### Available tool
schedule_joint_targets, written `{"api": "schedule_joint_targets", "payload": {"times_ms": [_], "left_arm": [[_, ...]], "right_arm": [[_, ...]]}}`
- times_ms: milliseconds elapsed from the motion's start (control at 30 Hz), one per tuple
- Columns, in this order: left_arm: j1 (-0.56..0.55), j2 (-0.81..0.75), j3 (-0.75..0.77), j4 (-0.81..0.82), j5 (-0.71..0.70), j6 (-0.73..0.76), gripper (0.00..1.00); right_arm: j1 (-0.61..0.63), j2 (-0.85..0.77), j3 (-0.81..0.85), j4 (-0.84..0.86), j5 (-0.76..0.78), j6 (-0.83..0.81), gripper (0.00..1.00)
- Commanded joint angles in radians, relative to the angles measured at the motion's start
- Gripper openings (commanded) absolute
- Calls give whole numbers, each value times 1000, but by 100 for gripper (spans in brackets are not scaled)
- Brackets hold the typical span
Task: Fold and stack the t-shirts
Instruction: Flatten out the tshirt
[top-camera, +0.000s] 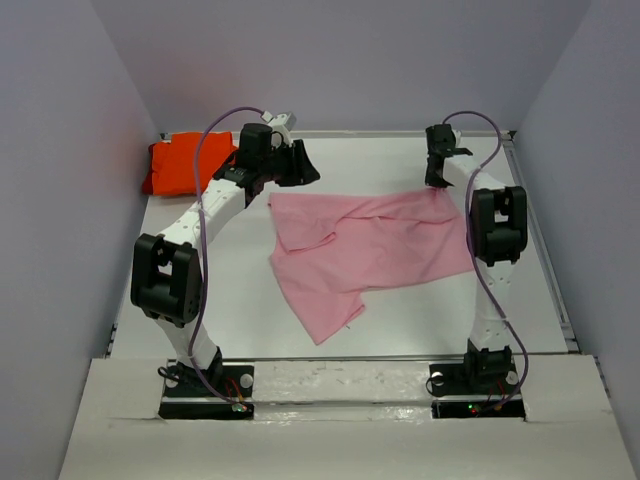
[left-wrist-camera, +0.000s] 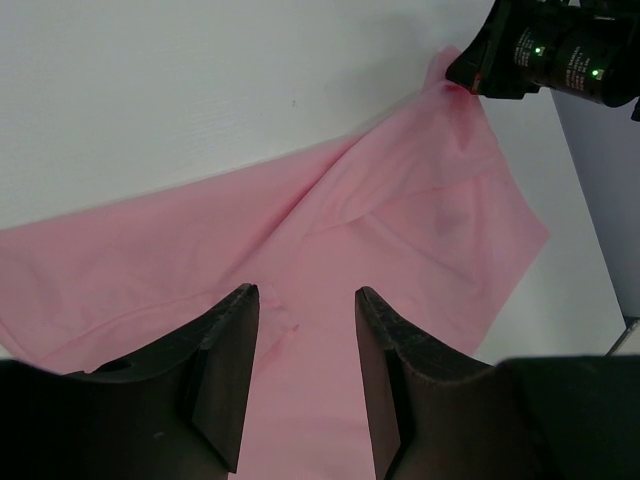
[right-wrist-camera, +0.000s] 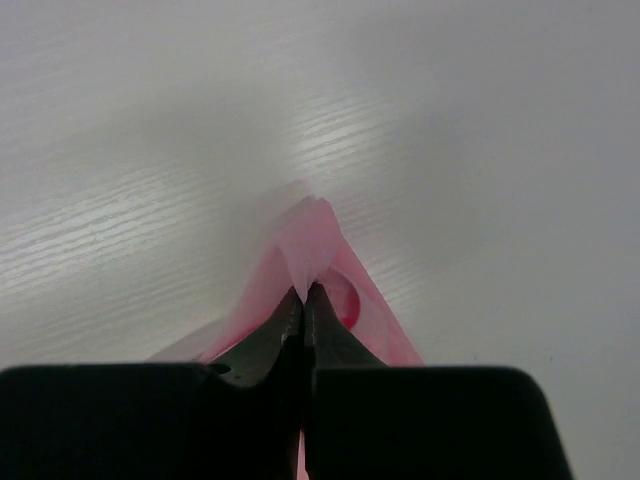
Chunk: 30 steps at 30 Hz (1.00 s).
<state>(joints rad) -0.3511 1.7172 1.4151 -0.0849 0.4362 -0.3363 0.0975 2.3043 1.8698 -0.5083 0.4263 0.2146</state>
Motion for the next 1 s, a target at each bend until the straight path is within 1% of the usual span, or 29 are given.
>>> {"api": "schedule_joint_targets", "payload": {"times_ms": [0,33,233,333,433,567,600,633,667,700,800,967], "left_arm": [[3,-31,-11,43,44,-10,52],[3,-30,-13,45,45,-12,52],[4,-24,-13,50,53,-15,52],[3,-24,-16,51,58,-15,52],[3,-28,-16,51,61,-12,52],[3,-31,-16,51,64,-12,52],[3,-33,-16,51,64,-10,52],[3,-31,-16,51,65,-12,52],[4,-31,-15,51,68,-10,52],[3,-31,-15,51,70,-10,52],[3,-27,-15,51,73,-10,52],[3,-25,-16,51,75,-10,52]], "right_arm": [[-32,-163,-8,91,-67,29,0],[-41,-183,-8,91,-114,32,0],[-50,-246,9,99,-259,40,0],[-50,-250,17,106,-328,48,0],[-59,-246,12,106,-331,55,0],[-70,-224,-4,97,-281,69,0],[-80,-204,3,81,-252,78,16],[-81,-197,9,71,-254,78,36],[-81,-192,12,62,-251,80,72],[-81,-194,6,63,-238,85,82],[-81,-194,-1,63,-232,77,84],[-81,-186,-14,65,-221,68,84]]}}
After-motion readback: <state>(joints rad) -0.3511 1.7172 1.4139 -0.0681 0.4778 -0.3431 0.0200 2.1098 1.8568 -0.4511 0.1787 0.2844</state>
